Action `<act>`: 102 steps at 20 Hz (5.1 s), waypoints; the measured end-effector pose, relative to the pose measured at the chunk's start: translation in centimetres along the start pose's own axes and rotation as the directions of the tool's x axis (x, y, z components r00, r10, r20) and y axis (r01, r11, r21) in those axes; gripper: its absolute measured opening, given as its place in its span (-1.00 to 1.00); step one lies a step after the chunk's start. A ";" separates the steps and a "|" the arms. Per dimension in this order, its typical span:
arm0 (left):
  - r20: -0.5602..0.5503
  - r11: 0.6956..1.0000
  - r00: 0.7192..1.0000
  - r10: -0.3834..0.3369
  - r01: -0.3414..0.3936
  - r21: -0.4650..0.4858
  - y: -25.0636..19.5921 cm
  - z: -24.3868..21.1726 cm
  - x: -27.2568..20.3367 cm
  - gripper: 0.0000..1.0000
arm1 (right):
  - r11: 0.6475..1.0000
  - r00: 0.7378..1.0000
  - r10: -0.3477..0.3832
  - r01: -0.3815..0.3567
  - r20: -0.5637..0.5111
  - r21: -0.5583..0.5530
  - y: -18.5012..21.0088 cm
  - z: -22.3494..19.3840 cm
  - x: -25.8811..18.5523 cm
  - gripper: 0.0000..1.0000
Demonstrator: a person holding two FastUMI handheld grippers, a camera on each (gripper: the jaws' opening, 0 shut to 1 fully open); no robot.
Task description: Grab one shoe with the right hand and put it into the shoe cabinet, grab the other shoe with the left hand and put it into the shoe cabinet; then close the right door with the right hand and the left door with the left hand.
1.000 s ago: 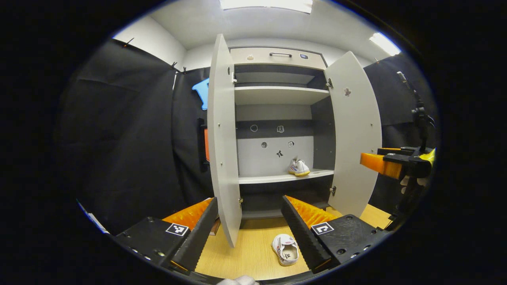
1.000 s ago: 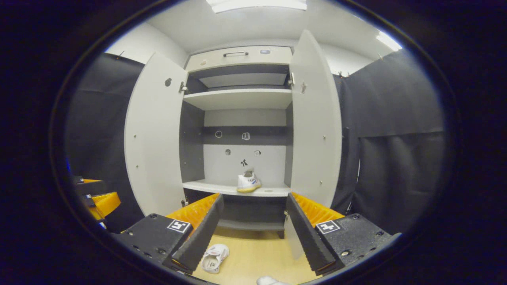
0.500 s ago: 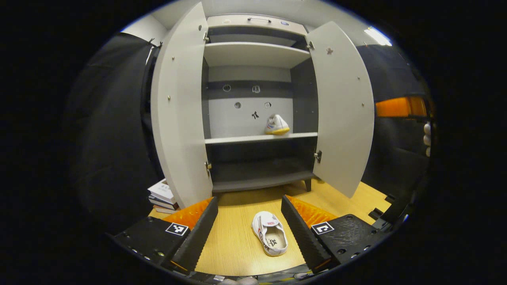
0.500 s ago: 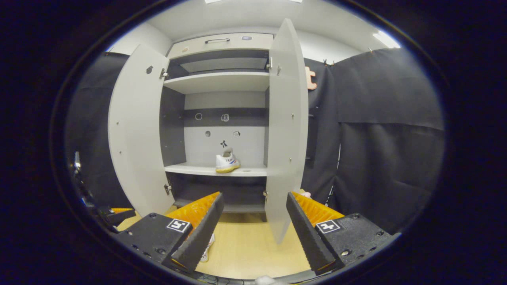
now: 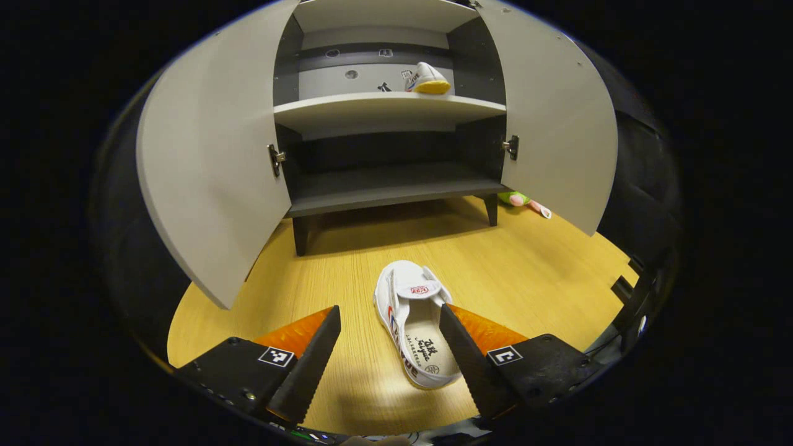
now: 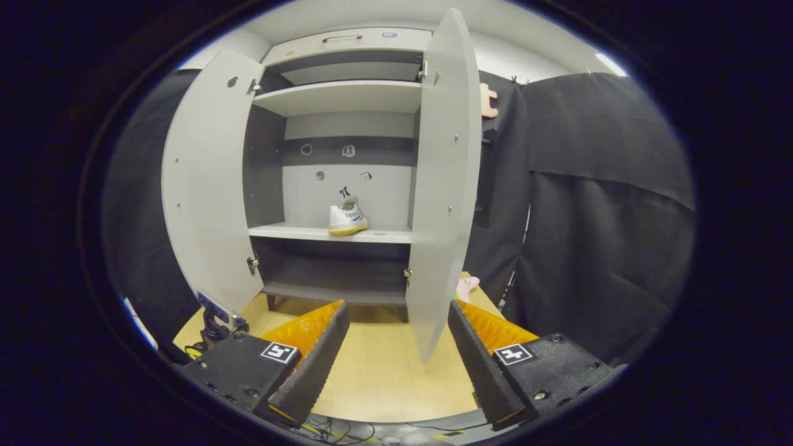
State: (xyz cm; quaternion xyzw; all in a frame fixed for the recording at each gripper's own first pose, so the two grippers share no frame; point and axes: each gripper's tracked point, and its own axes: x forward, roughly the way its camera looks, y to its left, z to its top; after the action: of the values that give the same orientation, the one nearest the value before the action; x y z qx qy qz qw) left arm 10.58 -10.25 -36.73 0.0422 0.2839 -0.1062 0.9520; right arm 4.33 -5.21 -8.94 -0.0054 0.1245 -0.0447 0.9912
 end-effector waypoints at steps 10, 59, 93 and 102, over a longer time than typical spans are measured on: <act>-0.084 1.000 0.996 0.000 0.001 0.010 0.8 -0.8 9.5 0.72 | 1.000 0.999 0.024 -0.025 -0.044 -0.019 0.0 -0.2 3.3 1.00; 0.075 0.979 0.976 0.203 -0.204 0.000 10.5 40.5 15.0 -0.18 | 0.957 0.958 0.285 -0.286 0.025 0.052 0.3 3.6 6.1 1.00; 0.493 0.974 0.844 0.212 -0.222 -0.038 1.4 33.0 -19.1 0.92 | 0.995 0.988 0.027 -0.042 0.155 0.093 -12.9 6.2 5.7 1.00; 0.494 0.976 0.841 0.218 -0.191 -0.106 -0.4 30.4 -19.9 0.93 | 0.993 0.977 -0.081 0.062 0.200 0.100 -18.7 9.9 8.4 1.00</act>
State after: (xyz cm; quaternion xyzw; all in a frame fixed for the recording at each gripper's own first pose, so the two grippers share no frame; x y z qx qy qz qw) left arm 10.34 -11.39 -0.42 0.0181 0.0225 -0.0038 0.9996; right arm 13.30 -24.59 -1.00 0.0321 0.0200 -0.0852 0.9956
